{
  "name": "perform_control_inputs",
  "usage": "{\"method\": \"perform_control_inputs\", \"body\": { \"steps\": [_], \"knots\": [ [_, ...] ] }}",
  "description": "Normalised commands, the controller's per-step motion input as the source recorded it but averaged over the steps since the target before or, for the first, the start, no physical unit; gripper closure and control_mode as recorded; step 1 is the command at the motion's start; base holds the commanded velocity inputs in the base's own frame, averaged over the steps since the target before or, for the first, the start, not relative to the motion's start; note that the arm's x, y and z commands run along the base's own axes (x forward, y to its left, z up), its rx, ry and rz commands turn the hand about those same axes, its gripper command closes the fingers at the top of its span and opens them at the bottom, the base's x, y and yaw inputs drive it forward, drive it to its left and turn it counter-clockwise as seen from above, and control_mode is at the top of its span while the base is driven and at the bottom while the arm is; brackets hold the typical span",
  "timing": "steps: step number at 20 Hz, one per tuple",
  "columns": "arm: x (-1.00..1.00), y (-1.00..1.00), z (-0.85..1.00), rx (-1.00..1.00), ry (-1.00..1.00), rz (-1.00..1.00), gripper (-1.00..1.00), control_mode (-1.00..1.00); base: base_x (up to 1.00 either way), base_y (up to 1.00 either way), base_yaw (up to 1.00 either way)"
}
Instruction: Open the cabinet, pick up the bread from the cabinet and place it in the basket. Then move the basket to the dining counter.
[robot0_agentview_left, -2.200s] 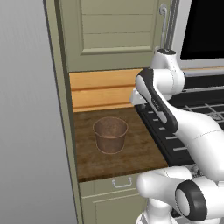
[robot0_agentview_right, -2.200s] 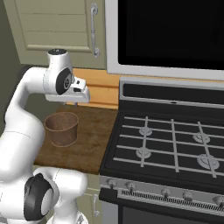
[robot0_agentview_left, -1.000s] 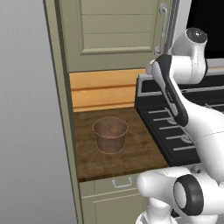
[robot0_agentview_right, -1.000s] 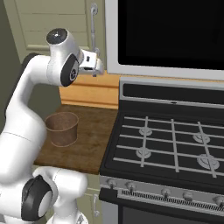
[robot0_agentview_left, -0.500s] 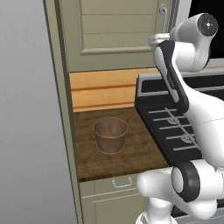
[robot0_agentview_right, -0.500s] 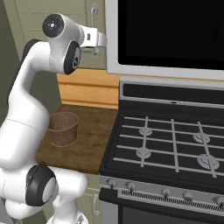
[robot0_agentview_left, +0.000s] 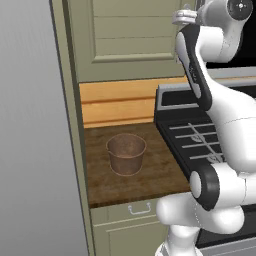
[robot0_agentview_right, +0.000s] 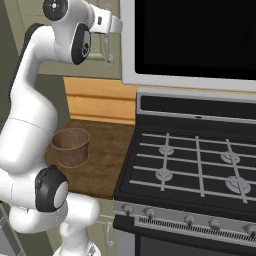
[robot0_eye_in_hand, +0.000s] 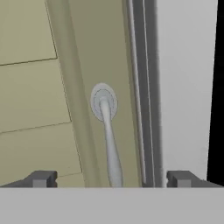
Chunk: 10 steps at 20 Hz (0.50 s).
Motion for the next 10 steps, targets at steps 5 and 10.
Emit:
{"method": "perform_control_inputs", "body": {
  "steps": [5,10],
  "knots": [
    [0.36,-0.04,-0.04,0.03,0.08,0.0,-1.0,-1.0,0.0,0.0,0.0],
    [0.26,-0.02,-0.23,0.0,0.07,0.0,-1.0,-1.0,0.0,0.0,0.0]
  ]
}}
